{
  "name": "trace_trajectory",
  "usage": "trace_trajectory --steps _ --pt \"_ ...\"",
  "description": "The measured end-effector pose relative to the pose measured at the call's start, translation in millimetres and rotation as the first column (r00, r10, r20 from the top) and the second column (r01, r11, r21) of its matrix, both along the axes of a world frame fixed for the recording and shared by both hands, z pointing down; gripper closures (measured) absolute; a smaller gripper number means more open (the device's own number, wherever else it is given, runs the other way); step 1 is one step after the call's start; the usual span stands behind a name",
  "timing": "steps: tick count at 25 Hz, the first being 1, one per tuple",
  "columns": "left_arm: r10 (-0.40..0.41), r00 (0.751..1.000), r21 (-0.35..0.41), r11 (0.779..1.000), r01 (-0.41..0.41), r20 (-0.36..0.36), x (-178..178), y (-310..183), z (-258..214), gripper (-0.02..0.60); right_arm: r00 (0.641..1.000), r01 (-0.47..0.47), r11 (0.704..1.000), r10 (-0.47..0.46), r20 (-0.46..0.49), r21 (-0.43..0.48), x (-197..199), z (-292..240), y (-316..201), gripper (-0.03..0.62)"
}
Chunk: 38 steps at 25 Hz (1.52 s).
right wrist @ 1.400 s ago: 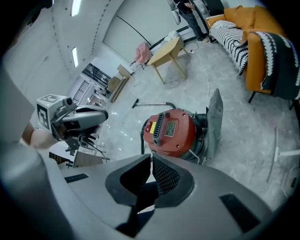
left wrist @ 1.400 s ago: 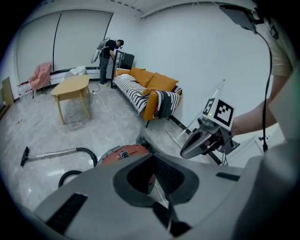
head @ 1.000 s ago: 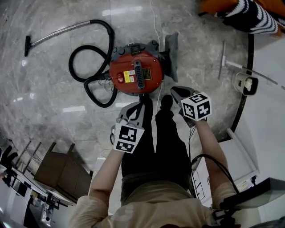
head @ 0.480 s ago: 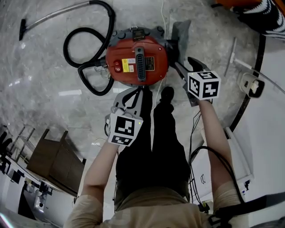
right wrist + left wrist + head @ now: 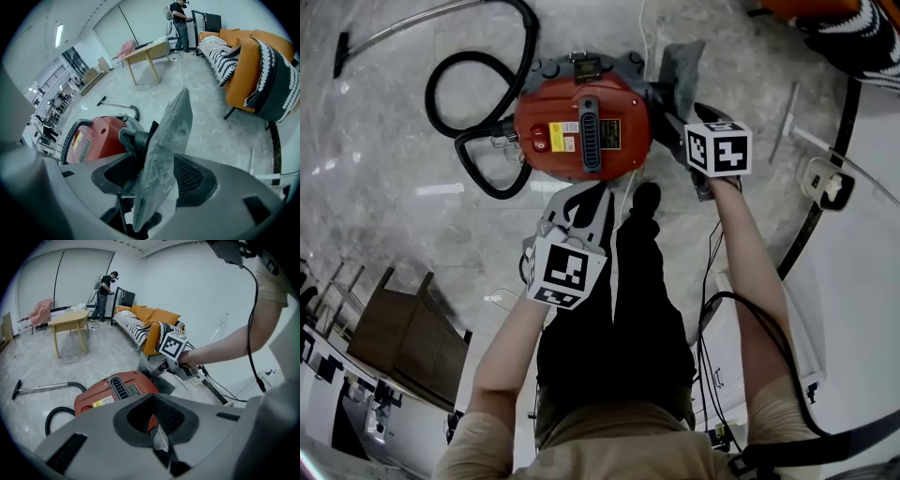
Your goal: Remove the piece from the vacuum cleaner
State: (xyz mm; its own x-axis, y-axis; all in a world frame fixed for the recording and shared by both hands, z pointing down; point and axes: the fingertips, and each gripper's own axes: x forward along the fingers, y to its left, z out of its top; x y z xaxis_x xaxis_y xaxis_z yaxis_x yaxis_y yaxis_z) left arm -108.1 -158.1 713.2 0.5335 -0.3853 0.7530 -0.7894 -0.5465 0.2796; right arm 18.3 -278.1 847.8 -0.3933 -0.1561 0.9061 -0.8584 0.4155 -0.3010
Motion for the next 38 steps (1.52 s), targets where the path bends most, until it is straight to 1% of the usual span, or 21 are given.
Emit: trace_trajectory --steps 4,8,12,16,20,22,24,25,26,28,32,36,38 --pt "0.003 1.0 -0.012 1.0 -0.003 -0.001 0 3 5 0.578 0.999 0.01 1.0 -0.011 -0.032 -0.024 -3 12 -5 0.338" --pt "0.001 1.0 -0.023 1.0 -0.001 -0.004 -1 4 9 0.578 0.997 0.026 0.999 -0.028 -0.076 -0.025 1 15 -5 0.339" --pt "0.007 1.0 -0.037 0.999 -0.008 -0.006 1 5 10 0.578 0.995 0.034 0.999 -0.037 -0.094 -0.03 2 15 -4 0.339" --pt "0.012 1.0 -0.04 0.999 -0.012 -0.008 1 4 11 0.578 0.998 0.017 0.999 -0.02 -0.067 -0.046 2 16 -3 0.344" --pt "0.014 1.0 -0.054 0.998 -0.015 -0.013 3 6 16 0.578 0.999 -0.052 0.994 0.051 -0.017 -0.095 7 18 -2 0.362" --pt "0.018 1.0 -0.055 0.998 -0.019 -0.015 3 7 15 0.578 0.996 -0.086 0.988 0.089 0.018 -0.126 9 18 0 0.385" --pt "0.019 1.0 -0.055 0.998 -0.02 -0.02 4 8 14 0.578 0.995 -0.093 0.987 0.098 0.034 -0.131 14 18 2 0.442" --pt "0.021 1.0 -0.056 0.998 -0.022 -0.02 4 8 14 0.578 0.996 -0.082 0.99 0.086 0.028 -0.118 16 18 3 0.49" --pt "0.023 1.0 -0.059 0.998 -0.024 -0.018 3 9 15 0.578 0.998 -0.063 0.993 0.064 0.015 -0.096 18 18 4 0.514" --pt "0.025 1.0 -0.065 0.998 -0.026 -0.015 3 11 17 0.578 1.0 -0.024 0.998 0.024 -0.009 -0.059 19 17 4 0.539" --pt "0.032 0.999 -0.062 0.998 -0.033 -0.016 7 13 18 0.578 1.0 -0.009 0.999 0.008 -0.017 -0.053 20 19 4 0.546" --pt "0.039 0.999 -0.057 0.998 -0.04 -0.008 9 14 15 0.578 0.995 0.066 0.998 -0.066 -0.079 -0.012 26 22 3 0.553" --pt "0.038 0.999 -0.053 0.998 -0.039 -0.005 9 13 15 0.578 0.993 0.079 0.997 -0.079 -0.089 -0.005 28 24 2 0.553"
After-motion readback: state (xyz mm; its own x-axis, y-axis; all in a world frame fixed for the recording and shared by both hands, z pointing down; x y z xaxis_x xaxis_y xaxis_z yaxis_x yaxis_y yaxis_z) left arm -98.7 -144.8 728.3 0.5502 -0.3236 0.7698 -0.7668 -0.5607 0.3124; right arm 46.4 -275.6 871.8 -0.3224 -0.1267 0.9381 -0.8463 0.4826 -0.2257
